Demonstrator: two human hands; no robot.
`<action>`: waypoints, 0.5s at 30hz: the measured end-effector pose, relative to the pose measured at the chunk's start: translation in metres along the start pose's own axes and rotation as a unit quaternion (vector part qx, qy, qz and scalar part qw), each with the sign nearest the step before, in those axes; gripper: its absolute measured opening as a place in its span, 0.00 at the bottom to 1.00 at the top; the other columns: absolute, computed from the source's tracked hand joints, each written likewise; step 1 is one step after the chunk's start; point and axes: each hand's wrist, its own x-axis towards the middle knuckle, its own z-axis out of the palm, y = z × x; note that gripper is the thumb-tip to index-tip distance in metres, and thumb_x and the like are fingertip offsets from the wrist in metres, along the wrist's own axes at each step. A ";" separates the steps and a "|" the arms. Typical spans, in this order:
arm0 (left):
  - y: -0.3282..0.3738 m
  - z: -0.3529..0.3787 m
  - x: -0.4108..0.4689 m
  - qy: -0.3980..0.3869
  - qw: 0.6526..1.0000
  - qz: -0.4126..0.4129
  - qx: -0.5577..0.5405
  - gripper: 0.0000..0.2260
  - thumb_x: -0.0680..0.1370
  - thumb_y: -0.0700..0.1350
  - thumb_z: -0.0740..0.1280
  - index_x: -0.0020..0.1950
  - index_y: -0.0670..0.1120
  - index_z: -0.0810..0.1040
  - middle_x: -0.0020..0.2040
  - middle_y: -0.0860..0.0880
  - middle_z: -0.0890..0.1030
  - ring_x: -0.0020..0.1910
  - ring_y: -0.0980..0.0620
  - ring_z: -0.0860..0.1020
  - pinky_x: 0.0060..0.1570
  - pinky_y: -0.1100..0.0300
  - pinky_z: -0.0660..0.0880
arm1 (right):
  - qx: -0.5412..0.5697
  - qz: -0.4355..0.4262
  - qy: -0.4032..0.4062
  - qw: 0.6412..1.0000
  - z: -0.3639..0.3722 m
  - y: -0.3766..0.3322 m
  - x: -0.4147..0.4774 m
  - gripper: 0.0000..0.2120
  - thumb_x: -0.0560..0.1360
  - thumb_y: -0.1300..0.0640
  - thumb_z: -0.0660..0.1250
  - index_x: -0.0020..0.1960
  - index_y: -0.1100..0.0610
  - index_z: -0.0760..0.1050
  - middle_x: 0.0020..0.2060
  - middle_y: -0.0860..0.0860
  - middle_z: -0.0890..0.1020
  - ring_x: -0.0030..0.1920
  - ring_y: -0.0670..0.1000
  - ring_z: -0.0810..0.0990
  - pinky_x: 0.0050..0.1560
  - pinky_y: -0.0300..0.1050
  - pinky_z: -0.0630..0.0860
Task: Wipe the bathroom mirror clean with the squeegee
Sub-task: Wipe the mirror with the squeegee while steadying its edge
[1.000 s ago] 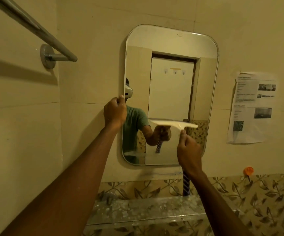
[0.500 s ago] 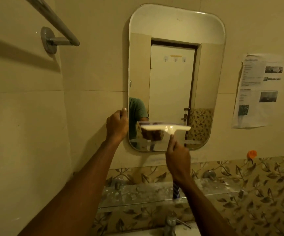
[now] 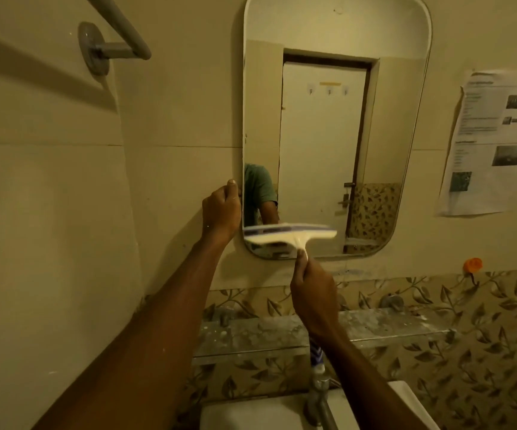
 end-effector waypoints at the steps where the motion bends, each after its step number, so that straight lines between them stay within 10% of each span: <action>1: 0.000 0.000 0.000 -0.001 1.000 0.001 -0.001 0.19 0.80 0.57 0.54 0.36 0.51 0.75 0.41 0.40 0.82 0.43 0.41 0.81 0.49 0.42 0.79 | -0.009 -0.013 0.005 1.000 -0.003 -0.006 0.011 0.21 0.83 0.49 0.50 0.37 0.54 0.71 0.24 0.48 0.72 0.21 0.45 0.67 0.20 0.34 0.59; 15: 0.005 -0.002 -0.006 0.000 1.000 0.002 0.008 0.19 0.82 0.55 0.53 0.36 0.50 0.74 0.42 0.38 0.82 0.43 0.40 0.81 0.49 0.42 0.79 | -0.028 -0.045 -0.017 0.998 0.003 0.003 0.000 0.18 0.83 0.50 0.51 0.44 0.55 0.74 0.25 0.48 0.73 0.21 0.44 0.69 0.20 0.34 0.61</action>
